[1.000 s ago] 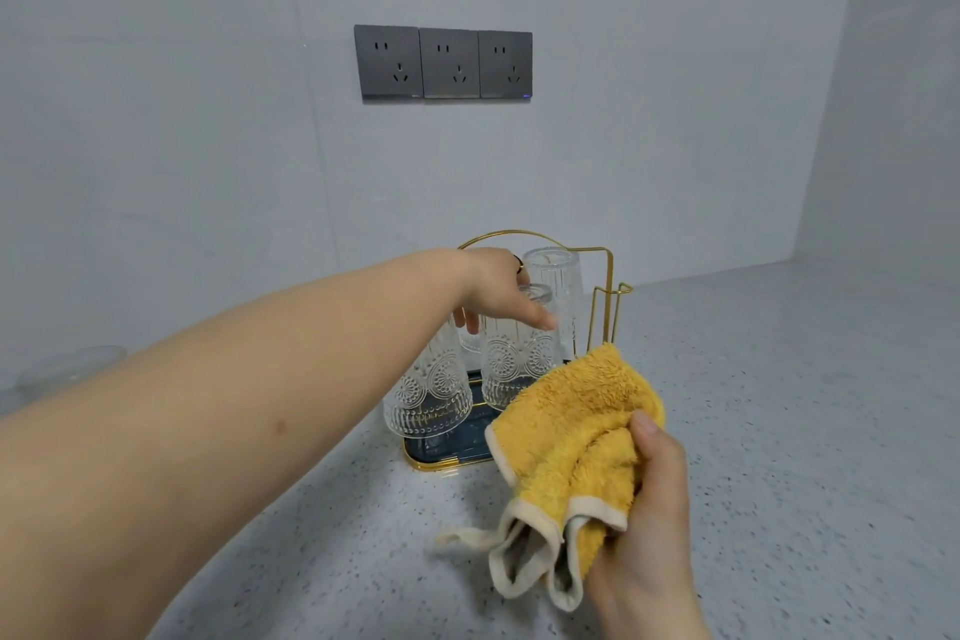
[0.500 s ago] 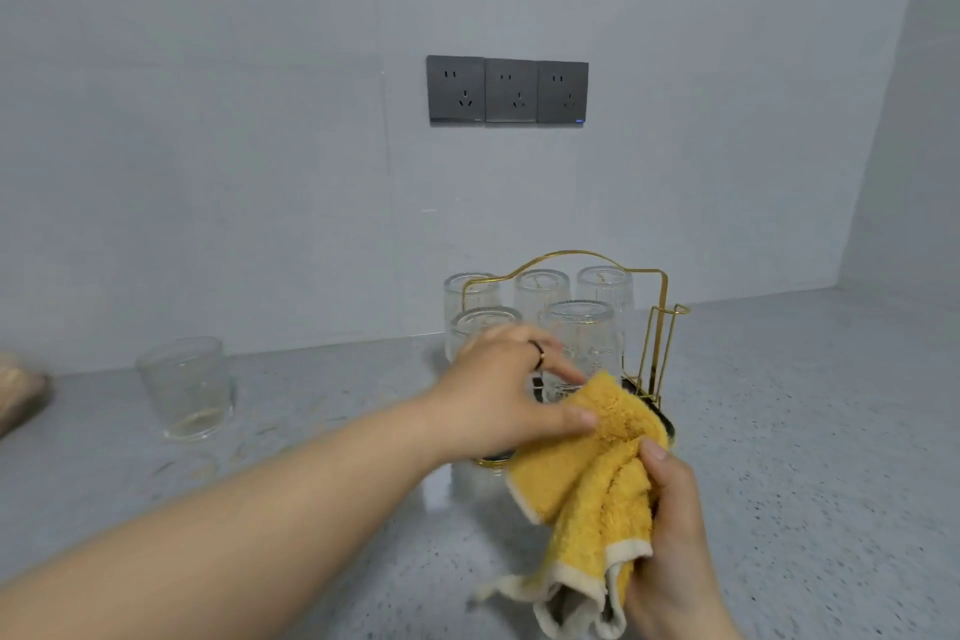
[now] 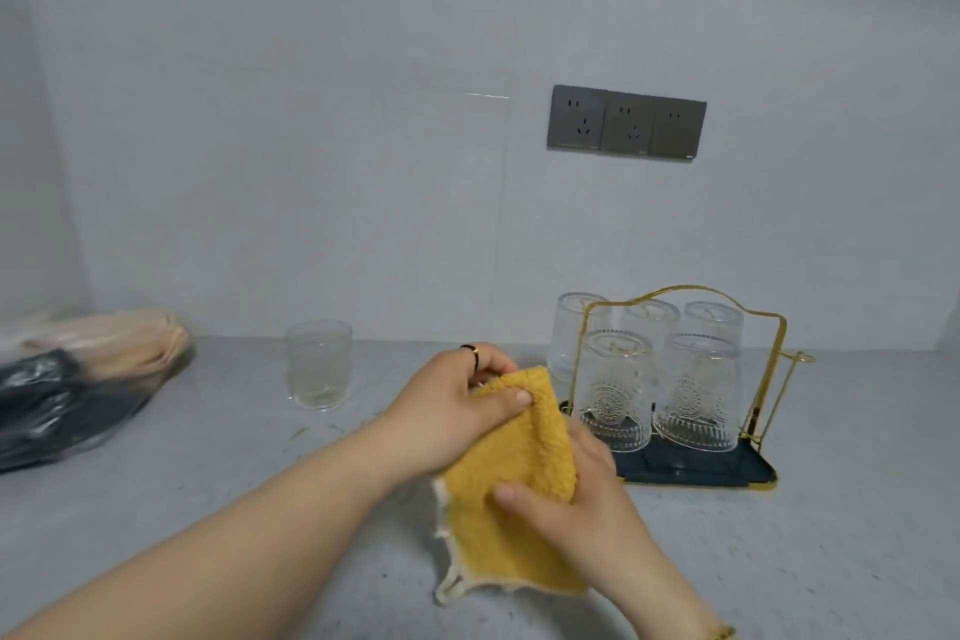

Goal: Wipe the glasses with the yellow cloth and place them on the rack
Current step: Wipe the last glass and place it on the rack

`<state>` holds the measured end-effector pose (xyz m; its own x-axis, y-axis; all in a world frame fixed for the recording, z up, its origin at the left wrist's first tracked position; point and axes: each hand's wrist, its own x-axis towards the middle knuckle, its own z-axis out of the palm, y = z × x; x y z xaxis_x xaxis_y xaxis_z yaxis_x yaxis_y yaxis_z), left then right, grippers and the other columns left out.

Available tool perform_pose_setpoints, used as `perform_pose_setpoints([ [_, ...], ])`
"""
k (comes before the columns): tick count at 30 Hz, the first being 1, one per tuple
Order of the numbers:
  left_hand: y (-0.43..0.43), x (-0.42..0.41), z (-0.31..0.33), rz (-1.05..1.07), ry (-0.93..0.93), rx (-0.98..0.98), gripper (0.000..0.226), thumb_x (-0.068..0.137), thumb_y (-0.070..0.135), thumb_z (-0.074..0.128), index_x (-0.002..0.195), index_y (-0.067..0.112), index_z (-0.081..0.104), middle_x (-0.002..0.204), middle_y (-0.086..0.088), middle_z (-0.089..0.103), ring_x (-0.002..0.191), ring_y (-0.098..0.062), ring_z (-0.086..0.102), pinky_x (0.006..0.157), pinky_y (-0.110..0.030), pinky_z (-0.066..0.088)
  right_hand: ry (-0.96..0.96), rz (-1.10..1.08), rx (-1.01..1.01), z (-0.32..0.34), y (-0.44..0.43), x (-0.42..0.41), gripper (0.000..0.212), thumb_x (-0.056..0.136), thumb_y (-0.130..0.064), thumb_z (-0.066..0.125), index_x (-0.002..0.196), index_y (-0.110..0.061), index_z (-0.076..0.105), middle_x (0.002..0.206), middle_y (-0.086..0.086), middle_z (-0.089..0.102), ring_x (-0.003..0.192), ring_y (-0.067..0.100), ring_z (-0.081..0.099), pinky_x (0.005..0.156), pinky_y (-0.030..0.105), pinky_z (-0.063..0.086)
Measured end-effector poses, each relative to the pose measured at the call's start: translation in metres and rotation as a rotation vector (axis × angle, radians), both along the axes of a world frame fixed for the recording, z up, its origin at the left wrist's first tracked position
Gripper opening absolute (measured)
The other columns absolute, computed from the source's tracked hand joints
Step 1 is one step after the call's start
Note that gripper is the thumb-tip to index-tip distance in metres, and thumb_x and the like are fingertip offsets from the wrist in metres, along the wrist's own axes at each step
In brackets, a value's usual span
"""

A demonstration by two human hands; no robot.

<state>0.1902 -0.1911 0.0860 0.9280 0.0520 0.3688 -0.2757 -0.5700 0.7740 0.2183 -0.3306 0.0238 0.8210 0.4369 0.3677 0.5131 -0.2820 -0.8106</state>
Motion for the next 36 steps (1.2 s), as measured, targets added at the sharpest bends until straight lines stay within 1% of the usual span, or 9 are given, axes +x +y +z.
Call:
perform_pose_setpoints([
  [4,0.044,-0.009,0.0,0.069,0.02,-0.174,0.018,0.082,0.011,0.065,0.071,0.024,0.059,0.07,0.009,0.061,0.064,0.001,0.056,0.065,-0.012,0.044,0.143,0.056,0.139,0.012,0.049,-0.011,0.008,0.071,-0.036,0.068,0.071,-0.035,0.06,0.081,-0.015,0.064,0.082,0.006,0.059,0.072,0.015,0.045],
  [6,0.065,-0.01,0.0,0.138,0.011,-0.262,0.016,0.086,0.013,0.061,0.072,0.021,0.06,0.069,0.007,0.061,0.054,0.005,0.057,0.055,-0.005,0.043,0.281,0.061,0.247,0.009,0.068,-0.01,0.018,0.08,-0.015,0.064,0.065,-0.024,0.062,0.065,-0.01,0.067,0.069,0.009,0.063,0.064,0.02,0.049],
  [8,0.089,-0.008,-0.004,0.214,0.011,-0.339,0.016,0.09,0.017,0.055,0.075,0.02,0.06,0.076,0.003,0.063,0.054,0.003,0.058,0.051,-0.007,0.044,0.46,0.025,0.403,0.005,0.083,-0.009,0.013,0.084,-0.014,0.06,0.074,-0.021,0.062,0.075,-0.004,0.069,0.075,0.014,0.064,0.067,0.027,0.052],
  [13,0.152,0.019,-0.047,0.581,0.056,-0.415,0.01,0.088,0.015,0.059,0.096,0.01,0.061,0.109,-0.016,0.063,0.087,-0.025,0.06,0.08,-0.031,0.046,0.759,-0.099,0.669,-0.01,0.084,0.007,0.005,0.087,-0.016,0.055,0.083,-0.017,0.059,0.088,0.007,0.067,0.079,0.023,0.063,0.067,0.036,0.051],
  [17,0.178,0.048,-0.076,0.752,0.121,-0.483,0.065,0.081,0.017,0.068,0.136,0.001,0.036,0.138,-0.019,0.044,0.123,-0.031,0.047,0.101,-0.035,0.036,0.774,-0.193,0.765,-0.011,0.076,0.025,0.009,0.087,-0.017,0.053,0.094,-0.012,0.057,0.089,0.008,0.064,0.081,0.025,0.061,0.069,0.039,0.049],
  [22,0.191,0.081,-0.095,0.738,0.246,-0.357,0.108,0.048,0.043,0.079,0.137,0.008,0.029,0.136,-0.015,0.048,0.124,-0.033,0.047,0.105,-0.046,0.036,0.738,-0.241,0.793,-0.013,0.071,0.035,0.009,0.087,-0.018,0.055,0.096,-0.016,0.056,0.093,0.007,0.064,0.087,0.027,0.061,0.079,0.045,0.049],
  [24,0.193,0.091,-0.099,0.751,0.245,-0.348,0.104,0.041,0.046,0.075,0.129,0.01,0.034,0.129,-0.012,0.055,0.12,-0.032,0.05,0.105,-0.046,0.036,0.734,-0.241,0.797,-0.015,0.071,0.038,0.012,0.086,-0.019,0.056,0.098,-0.016,0.056,0.095,0.008,0.064,0.088,0.028,0.061,0.082,0.047,0.048],
  [29,0.195,0.103,-0.105,0.867,0.328,-0.178,0.086,0.069,0.042,0.075,0.135,0.013,0.028,0.133,-0.011,0.051,0.129,-0.031,0.041,0.112,-0.043,0.014,0.675,-0.25,0.767,-0.02,0.074,0.04,0.006,0.085,-0.017,0.056,0.083,-0.022,0.057,0.097,0.009,0.065,0.091,0.031,0.061,0.088,0.051,0.047],
  [36,0.193,0.094,-0.1,0.838,0.155,-0.357,0.081,0.064,0.034,0.08,0.13,0.014,0.036,0.127,-0.006,0.055,0.12,-0.028,0.048,0.109,-0.039,0.027,0.648,-0.198,0.794,-0.015,0.075,0.036,0.007,0.086,-0.019,0.054,0.088,-0.024,0.058,0.097,0.004,0.065,0.088,0.024,0.062,0.077,0.042,0.05],
])
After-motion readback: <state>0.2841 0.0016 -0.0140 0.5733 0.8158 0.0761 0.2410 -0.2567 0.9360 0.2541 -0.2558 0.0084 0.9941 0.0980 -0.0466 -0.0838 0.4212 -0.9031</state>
